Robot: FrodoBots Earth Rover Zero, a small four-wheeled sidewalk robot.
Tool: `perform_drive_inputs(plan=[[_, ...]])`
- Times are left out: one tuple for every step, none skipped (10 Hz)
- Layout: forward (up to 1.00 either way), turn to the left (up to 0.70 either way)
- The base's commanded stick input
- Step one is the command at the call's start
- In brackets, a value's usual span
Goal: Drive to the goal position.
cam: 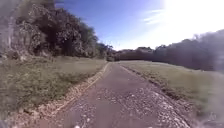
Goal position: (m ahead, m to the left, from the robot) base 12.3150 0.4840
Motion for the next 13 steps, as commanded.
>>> perform_drive_inputs(plan=[[0.7,0.0],[0.7,0.0],[0.7,0.0],[0.7,-0.01],[0.7,-0.03],[0.7,-0.05],[0.7,-0.18],[0.7,-0.27],[0.7,-0.29],[0.7,0.0],[0.7,0.0],[0.7,0.0],[0.7,0.0]])
